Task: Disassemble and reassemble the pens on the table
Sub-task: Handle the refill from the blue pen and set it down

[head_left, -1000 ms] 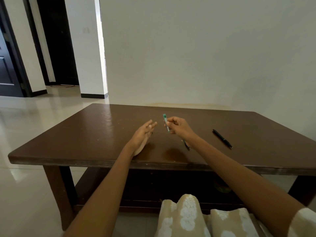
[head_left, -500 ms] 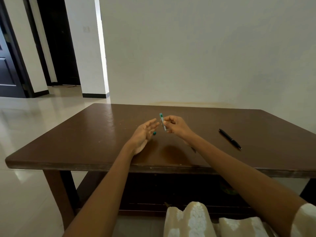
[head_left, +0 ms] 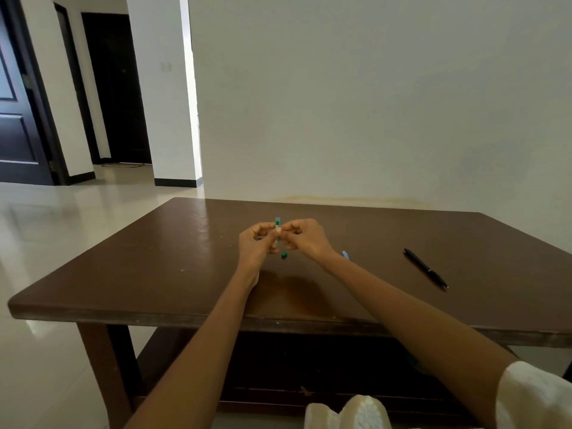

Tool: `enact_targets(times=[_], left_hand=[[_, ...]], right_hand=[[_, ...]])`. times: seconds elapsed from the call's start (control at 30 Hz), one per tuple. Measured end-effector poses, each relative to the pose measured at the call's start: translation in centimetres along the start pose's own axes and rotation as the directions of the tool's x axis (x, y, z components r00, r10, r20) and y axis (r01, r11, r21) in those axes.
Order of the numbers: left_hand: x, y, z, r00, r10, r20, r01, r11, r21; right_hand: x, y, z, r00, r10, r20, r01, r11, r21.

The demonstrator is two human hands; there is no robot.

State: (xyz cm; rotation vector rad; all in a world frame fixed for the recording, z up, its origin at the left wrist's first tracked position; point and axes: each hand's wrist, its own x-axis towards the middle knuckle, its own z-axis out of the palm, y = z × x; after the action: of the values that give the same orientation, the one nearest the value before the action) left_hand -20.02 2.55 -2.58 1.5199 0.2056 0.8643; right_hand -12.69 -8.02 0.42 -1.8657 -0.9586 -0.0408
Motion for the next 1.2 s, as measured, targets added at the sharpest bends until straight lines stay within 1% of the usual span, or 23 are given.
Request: enact_targets(times=[0.07, 0.13, 0.23, 0.3, 0.37, 0.5, 0.57, 0.63, 0.7, 0.77, 0.8, 0.9, 1.0, 1.1, 1.2], left_hand=[[0.5, 0.0, 0.3, 0.999, 0.000, -0.032, 0.001, 1.000, 0.010], [1.1, 0.1, 0.5, 0.998, 0.009, -0.063, -0.008, 1.000, 0.016], [2.3, 0.3, 0.7, 0.990, 0.012, -0.142, -0.009, 1.000, 0.024], [3.0, 0.4, 0.7, 0.986, 0.026, -0.163, -0.022, 0.999, 0.032], [3.6, 0.1, 0.6, 0.986, 0.048, -0.162, -0.039, 0.997, 0.061], [3.8, -0.7, 0.5, 0.987, 0.095, -0.130, -0.081, 0.991, 0.110], [3.8, -1.1, 0.4, 0.986, 0.108, -0.129, -0.095, 0.990, 0.103], [3.8, -1.2, 0.3, 0.984, 0.125, -0.126, -0.117, 0.990, 0.072], [3.8, -1.1, 0.3, 0.983, 0.154, -0.103, -0.147, 0.986, 0.073], [3.7, -1.1, 0.4, 0.979, 0.192, -0.068, -0.183, 0.976, 0.118], [3.7, -1.1, 0.5, 0.977, 0.205, -0.056, -0.195, 0.970, 0.142], [3.6, -1.1, 0.6, 0.975, 0.219, -0.045, -0.206, 0.958, 0.200], [3.2, -1.2, 0.6, 0.973, 0.227, -0.036, -0.210, 0.943, 0.258], [3.0, -1.1, 0.4, 0.976, 0.208, -0.065, -0.185, 0.949, 0.255], [3.0, -1.0, 0.3, 0.978, 0.199, -0.066, -0.177, 0.951, 0.252]], right_hand=[[0.3, 0.4, -0.1, 1.000, -0.013, 0.018, 0.014, 0.998, -0.066], [0.7, 0.9, -0.3, 0.996, -0.016, 0.089, 0.037, 0.971, -0.236], [1.2, 1.7, -0.4, 0.963, 0.055, 0.263, 0.085, 0.865, -0.495], [1.5, 2.0, -0.2, 0.936, 0.094, 0.339, 0.135, 0.795, -0.591], [2.0, 2.1, -0.1, 0.925, 0.097, 0.368, 0.171, 0.758, -0.630], [2.8, 2.3, -0.5, 0.934, 0.072, 0.349, 0.172, 0.765, -0.620], [2.9, 2.7, -0.8, 0.957, 0.044, 0.286, 0.128, 0.821, -0.556], [2.9, 2.7, -1.1, 0.989, 0.000, 0.147, 0.059, 0.917, -0.395], [2.9, 2.2, -1.6, 1.000, -0.001, 0.005, 0.002, 0.988, -0.154], [3.2, 1.2, -2.2, 0.998, 0.002, -0.059, -0.002, 1.000, 0.016], [3.5, 0.7, -2.4, 0.997, -0.008, -0.071, 0.012, 0.999, 0.048], [4.1, -0.6, -2.4, 0.997, -0.056, -0.061, 0.059, 0.997, 0.045], [4.3, -1.3, -2.1, 0.995, -0.088, -0.041, 0.088, 0.996, -0.005], [4.2, -1.3, -1.9, 0.995, -0.103, 0.016, 0.104, 0.990, -0.091], [4.0, -1.4, -1.6, 0.993, -0.113, 0.026, 0.116, 0.984, -0.139]])
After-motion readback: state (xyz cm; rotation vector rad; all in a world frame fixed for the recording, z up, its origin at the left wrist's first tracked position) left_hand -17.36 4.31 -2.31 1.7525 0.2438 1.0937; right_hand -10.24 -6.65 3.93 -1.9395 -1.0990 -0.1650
